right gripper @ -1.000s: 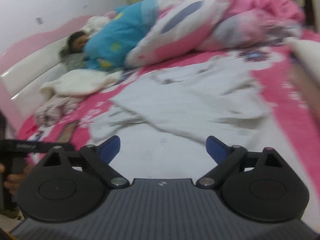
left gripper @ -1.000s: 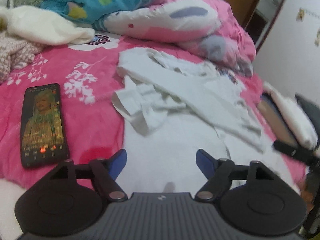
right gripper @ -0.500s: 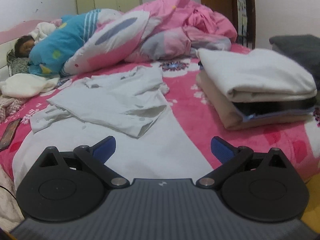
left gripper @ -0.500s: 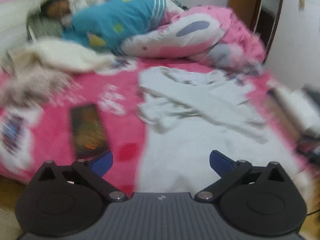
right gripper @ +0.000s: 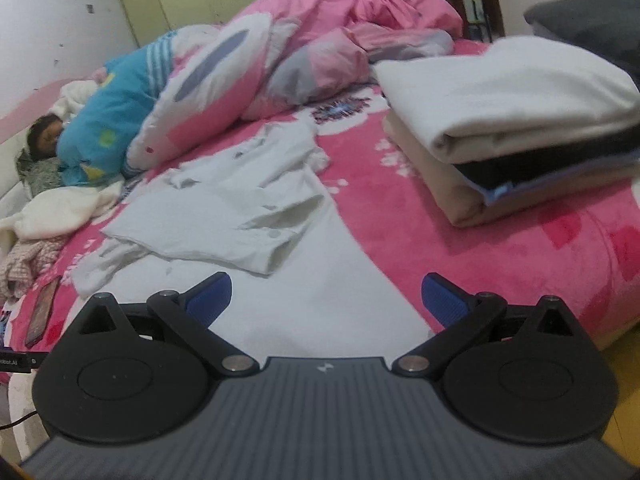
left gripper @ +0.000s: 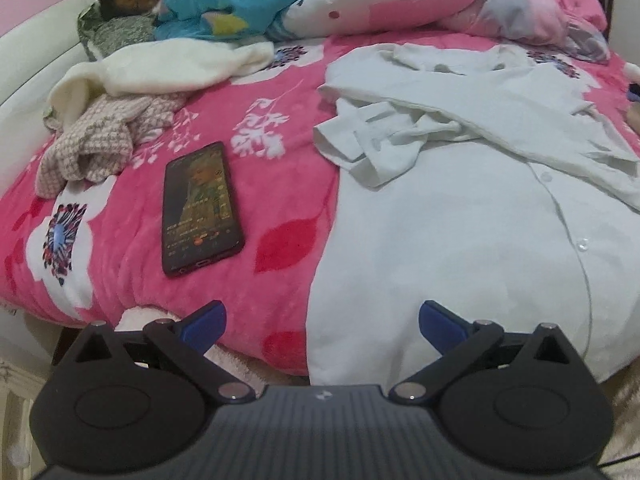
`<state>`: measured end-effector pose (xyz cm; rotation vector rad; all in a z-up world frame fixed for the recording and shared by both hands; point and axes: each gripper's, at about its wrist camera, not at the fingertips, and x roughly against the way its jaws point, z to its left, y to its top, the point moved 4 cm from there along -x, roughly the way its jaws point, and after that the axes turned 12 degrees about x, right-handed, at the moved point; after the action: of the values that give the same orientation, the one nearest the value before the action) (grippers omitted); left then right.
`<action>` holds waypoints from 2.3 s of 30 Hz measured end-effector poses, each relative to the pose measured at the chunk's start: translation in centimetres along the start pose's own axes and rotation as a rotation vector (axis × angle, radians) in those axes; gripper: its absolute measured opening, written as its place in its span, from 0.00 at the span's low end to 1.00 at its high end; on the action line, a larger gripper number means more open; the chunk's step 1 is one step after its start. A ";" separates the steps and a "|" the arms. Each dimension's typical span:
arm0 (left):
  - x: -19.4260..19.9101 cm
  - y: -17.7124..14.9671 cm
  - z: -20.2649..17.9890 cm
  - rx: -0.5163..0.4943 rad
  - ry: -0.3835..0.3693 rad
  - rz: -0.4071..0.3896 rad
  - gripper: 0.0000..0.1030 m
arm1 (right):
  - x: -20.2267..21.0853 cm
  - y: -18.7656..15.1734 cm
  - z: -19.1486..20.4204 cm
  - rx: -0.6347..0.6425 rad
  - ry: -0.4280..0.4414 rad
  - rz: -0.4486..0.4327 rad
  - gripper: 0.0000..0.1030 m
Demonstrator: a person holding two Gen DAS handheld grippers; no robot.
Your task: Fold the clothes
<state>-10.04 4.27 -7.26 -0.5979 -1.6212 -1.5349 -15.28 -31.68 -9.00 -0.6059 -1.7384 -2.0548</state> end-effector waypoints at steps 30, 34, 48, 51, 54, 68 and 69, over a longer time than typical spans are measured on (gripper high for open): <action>-2.5 -0.4 -0.7 -0.003 0.052 0.049 1.00 | -4.1 0.5 -1.2 0.079 -0.003 0.160 0.99; -2.7 -0.4 -0.7 -0.004 0.053 0.052 1.00 | -4.4 0.5 -1.2 0.086 -0.017 0.177 0.99; -3.3 -0.4 -0.7 -0.004 0.060 0.064 1.00 | -5.5 0.4 -0.6 0.127 -0.073 0.215 0.99; -3.4 -0.5 -0.6 -0.003 0.056 0.063 1.00 | -5.5 0.2 -0.6 0.129 -0.085 0.203 0.99; -3.6 -0.7 -0.5 0.007 0.040 0.060 1.00 | -5.6 -0.1 -0.6 0.133 -0.080 0.206 0.99; -4.0 -1.8 0.1 0.031 -0.065 0.001 1.00 | -4.8 -0.5 -3.3 -0.077 0.050 0.112 0.99; -4.1 -1.8 0.2 0.037 -0.074 0.000 1.00 | -4.7 -0.5 -3.5 -0.094 0.055 0.103 0.99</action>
<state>-9.25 4.92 -11.63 -0.6412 -1.7007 -1.4952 -11.92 -34.95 -12.52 -0.6462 -1.5540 -2.0715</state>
